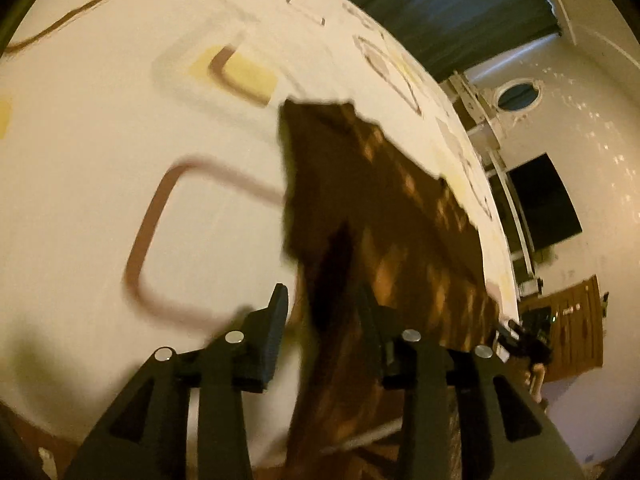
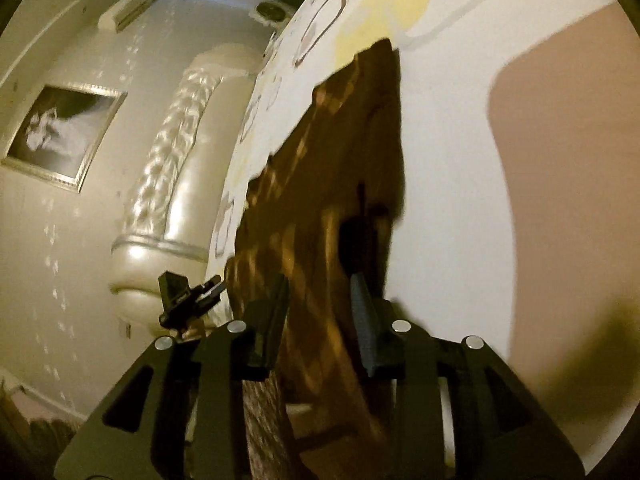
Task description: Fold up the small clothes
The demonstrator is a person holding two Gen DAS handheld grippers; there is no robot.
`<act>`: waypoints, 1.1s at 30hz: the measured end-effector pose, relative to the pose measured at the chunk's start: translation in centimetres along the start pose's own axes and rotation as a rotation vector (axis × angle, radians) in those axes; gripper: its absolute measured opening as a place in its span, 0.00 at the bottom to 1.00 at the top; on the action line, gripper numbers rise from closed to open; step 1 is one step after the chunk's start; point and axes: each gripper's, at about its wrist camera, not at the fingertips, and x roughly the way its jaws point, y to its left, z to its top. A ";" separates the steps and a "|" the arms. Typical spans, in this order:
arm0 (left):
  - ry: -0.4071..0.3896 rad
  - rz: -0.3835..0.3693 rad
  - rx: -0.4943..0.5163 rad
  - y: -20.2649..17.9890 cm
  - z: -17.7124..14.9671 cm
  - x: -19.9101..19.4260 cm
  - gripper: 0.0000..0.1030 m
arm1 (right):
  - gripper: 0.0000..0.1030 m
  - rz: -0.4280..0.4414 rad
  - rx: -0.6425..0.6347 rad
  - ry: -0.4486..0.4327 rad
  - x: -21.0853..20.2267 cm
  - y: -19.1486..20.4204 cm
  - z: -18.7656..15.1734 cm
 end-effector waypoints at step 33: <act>0.122 -0.064 -0.047 -1.8 -7.6 4.1 0.56 | 0.48 -0.030 0.012 0.193 1.7 -2.1 -7.6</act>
